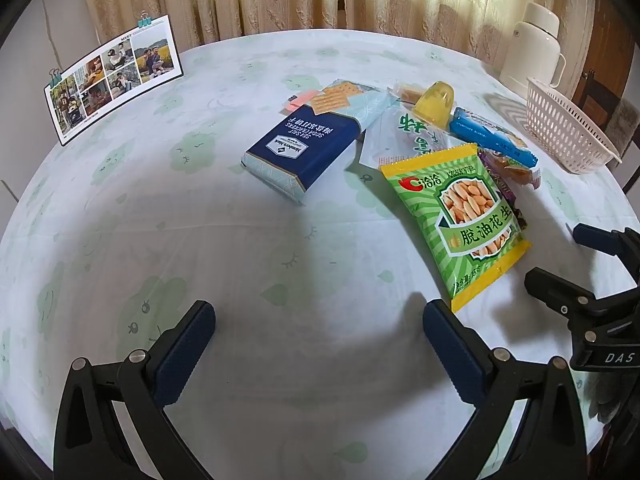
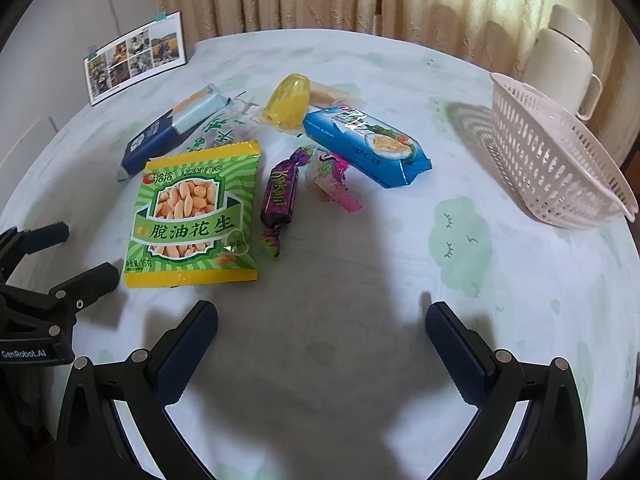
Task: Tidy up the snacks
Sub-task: 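Move the left tool toward the blue soda cracker box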
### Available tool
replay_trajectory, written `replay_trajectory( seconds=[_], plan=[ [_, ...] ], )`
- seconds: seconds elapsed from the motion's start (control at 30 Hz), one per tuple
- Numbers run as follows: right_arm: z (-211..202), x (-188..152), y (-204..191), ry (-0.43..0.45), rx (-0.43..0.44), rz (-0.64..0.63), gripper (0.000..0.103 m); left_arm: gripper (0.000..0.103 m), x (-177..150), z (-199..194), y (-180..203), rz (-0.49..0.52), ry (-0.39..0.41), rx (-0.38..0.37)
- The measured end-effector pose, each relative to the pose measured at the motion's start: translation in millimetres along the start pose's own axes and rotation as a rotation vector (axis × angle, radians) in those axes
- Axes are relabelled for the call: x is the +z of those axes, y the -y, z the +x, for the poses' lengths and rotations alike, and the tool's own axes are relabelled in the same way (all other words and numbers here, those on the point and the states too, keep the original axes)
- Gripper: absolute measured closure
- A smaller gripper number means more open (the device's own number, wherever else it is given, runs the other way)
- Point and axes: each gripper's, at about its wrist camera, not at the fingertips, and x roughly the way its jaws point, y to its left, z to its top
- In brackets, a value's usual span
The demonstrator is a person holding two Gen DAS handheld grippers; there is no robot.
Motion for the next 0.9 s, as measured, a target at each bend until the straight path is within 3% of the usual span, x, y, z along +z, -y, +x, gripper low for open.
replay_trajectory(
  seconds=[0.5,0.7,0.9],
  plan=[
    [2,2,0,-0.004,0.024,-0.033,0.0,0.0,-3,-6,-7,-0.048,0.027,-0.036],
    [2,2,-1,-0.005,0.023,-0.032,0.0,0.0,9,-4,-27,-0.119,0.02,-0.148],
    [2,2,0,-0.005,0.023,-0.032,0.0,0.001,39,6,-27,-0.037,0.007,-0.032]
  ],
)
